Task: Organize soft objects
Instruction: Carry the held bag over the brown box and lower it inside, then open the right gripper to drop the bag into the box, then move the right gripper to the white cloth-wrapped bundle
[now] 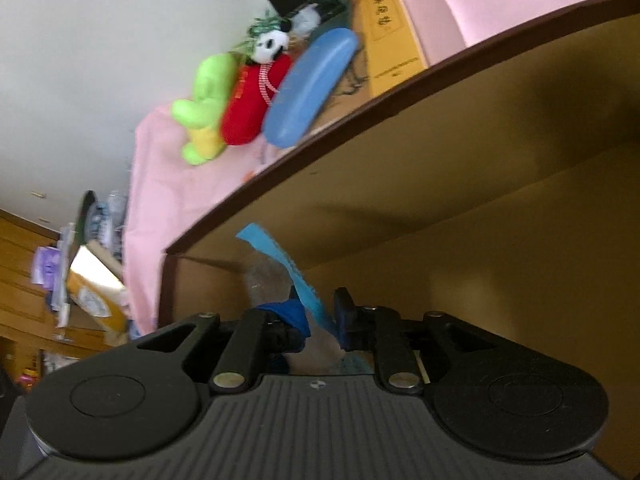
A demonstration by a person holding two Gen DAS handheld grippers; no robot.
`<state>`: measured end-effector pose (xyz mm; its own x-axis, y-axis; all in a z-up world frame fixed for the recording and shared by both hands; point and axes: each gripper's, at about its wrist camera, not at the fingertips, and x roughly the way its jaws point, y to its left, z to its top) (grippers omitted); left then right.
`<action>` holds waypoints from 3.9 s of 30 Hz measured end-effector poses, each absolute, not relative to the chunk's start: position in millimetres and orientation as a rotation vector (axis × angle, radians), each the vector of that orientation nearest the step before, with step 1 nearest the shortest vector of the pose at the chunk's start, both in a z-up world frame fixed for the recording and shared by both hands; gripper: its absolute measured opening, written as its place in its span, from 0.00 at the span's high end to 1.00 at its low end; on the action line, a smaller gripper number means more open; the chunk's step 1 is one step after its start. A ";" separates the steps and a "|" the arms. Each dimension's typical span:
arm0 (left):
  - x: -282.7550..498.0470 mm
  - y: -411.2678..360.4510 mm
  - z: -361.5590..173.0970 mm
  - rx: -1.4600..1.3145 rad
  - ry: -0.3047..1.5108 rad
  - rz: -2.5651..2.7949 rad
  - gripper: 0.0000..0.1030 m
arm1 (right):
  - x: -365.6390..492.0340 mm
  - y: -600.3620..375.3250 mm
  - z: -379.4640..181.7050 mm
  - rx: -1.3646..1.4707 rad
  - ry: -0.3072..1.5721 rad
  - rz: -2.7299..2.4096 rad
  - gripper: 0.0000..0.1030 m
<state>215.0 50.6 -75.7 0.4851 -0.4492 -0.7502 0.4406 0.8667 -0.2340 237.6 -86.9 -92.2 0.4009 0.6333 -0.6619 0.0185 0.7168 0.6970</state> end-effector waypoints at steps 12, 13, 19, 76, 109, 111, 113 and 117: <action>216.2 48.4 -75.1 0.039 0.913 -0.453 0.49 | 231.6 -101.0 -74.4 0.625 1.111 0.430 0.94; 215.3 47.9 -74.3 0.042 0.907 -0.449 0.49 | 231.0 -103.9 -71.9 0.631 1.102 0.427 0.93; 204.6 47.5 -62.8 0.038 0.872 -0.417 0.49 | 213.8 -122.2 -56.2 0.669 1.072 0.406 0.93; -9.2 10.8 -7.1 0.099 0.791 0.066 0.34 | -2.0 -111.0 5.1 0.239 0.772 0.402 0.92; -35.8 101.7 -74.3 -0.115 0.942 -0.220 0.33 | 11.5 -47.1 -45.5 0.290 1.075 0.612 0.91; -28.4 102.6 -81.6 -0.108 0.954 -0.249 0.33 | 14.0 -44.8 -48.6 0.311 1.088 0.620 0.91; -19.6 102.6 -89.0 -0.089 0.975 -0.256 0.33 | 16.5 -42.0 -51.9 0.326 1.107 0.620 0.91; -7.1 106.2 -99.7 -0.057 1.004 -0.278 0.33 | 20.0 -38.4 -55.3 0.363 1.131 0.617 0.90</action>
<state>-7.1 106.2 -99.7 0.5045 -0.2560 -0.8246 0.2041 0.9633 -0.1742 20.0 -38.4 -55.3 0.2868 0.6249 -0.7261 -0.2716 0.7799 0.5639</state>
